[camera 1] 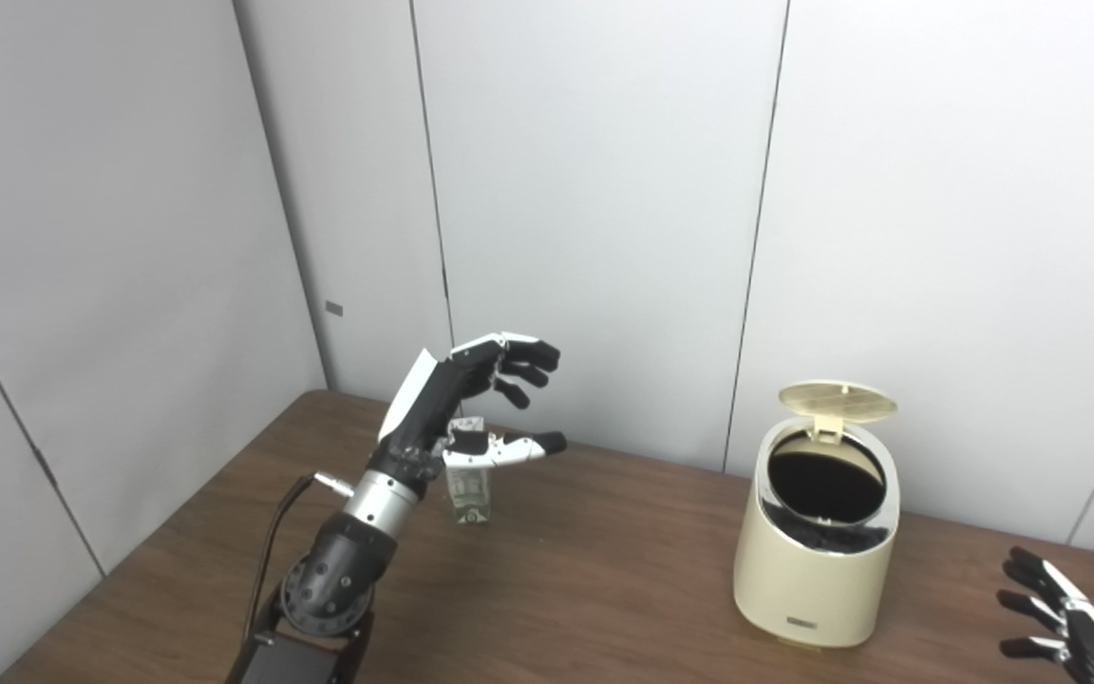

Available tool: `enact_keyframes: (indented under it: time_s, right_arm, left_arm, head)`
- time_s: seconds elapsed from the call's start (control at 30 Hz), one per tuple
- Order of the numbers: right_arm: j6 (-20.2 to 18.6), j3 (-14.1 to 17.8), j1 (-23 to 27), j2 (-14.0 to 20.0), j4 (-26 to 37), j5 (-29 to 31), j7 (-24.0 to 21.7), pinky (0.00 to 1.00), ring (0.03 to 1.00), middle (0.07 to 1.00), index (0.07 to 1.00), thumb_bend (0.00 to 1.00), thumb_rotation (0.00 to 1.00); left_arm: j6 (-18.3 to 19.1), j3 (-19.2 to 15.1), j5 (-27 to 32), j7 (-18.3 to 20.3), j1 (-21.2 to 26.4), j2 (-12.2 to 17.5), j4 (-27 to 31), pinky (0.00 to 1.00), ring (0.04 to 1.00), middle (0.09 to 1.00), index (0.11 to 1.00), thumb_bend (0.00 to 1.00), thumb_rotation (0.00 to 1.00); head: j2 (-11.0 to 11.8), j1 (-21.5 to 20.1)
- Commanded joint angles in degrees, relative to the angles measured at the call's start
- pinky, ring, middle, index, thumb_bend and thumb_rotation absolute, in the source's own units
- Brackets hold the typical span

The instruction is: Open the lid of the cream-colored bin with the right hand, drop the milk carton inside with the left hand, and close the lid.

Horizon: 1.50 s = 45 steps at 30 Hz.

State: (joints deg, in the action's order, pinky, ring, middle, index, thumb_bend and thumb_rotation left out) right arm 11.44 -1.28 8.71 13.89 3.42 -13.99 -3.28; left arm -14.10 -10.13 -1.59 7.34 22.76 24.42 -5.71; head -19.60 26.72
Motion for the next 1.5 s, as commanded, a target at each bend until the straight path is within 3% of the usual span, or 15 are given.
enact_keyframes:
  time_s: [0.0,0.2,0.37,0.73,1.17,1.47]
  right_arm:
    - [1.3,0.5,1.9,0.7,1.4,0.5,0.1,0.65,0.828,0.889,0.908,0.72,0.42]
    - [1.3,0.9,2.0,1.0,1.1,0.9,0.1,0.63,0.823,0.892,0.906,0.74,0.43]
    - [2.1,0.9,2.4,1.3,0.5,0.4,0.3,0.63,0.822,0.901,0.907,0.73,0.43]
    - [0.7,1.0,1.8,1.2,1.8,0.9,-0.1,0.58,0.796,0.884,0.896,0.74,0.43]
    - [1.7,1.4,1.6,1.4,1.6,1.4,-0.1,0.58,0.796,0.893,0.895,0.73,0.41]
    - [1.3,1.6,1.5,1.4,2.0,1.7,-0.4,0.58,0.799,0.895,0.896,0.73,0.4]
  left_arm:
    - [-3.7,-1.0,1.5,-0.1,3.4,2.2,0.7,0.77,0.769,0.717,0.675,0.79,0.07]
    - [-4.5,-1.0,1.8,0.1,4.3,3.2,-2.0,0.84,0.82,0.755,0.645,0.81,0.06]
    - [-4.9,-1.1,1.3,-0.5,4.6,3.2,-3.3,0.83,0.818,0.75,0.714,0.85,0.08]
    - [-3.9,-1.6,0.2,-1.4,4.1,3.5,-4.2,0.82,0.829,0.793,0.765,0.85,0.1]
    - [-4.9,-1.7,2.3,0.4,4.5,3.6,-6.7,0.94,0.951,0.943,0.953,0.84,0.1]
    - [-5.8,-1.1,2.8,1.1,4.9,4.0,-8.3,1.0,0.999,0.99,0.993,0.87,0.13]
  head:
    - [0.0,0.0]
    - [0.0,0.0]
    - [-0.1,0.0]
    - [-0.4,-0.1]
    - [-0.6,-0.1]
    - [-0.7,-0.1]
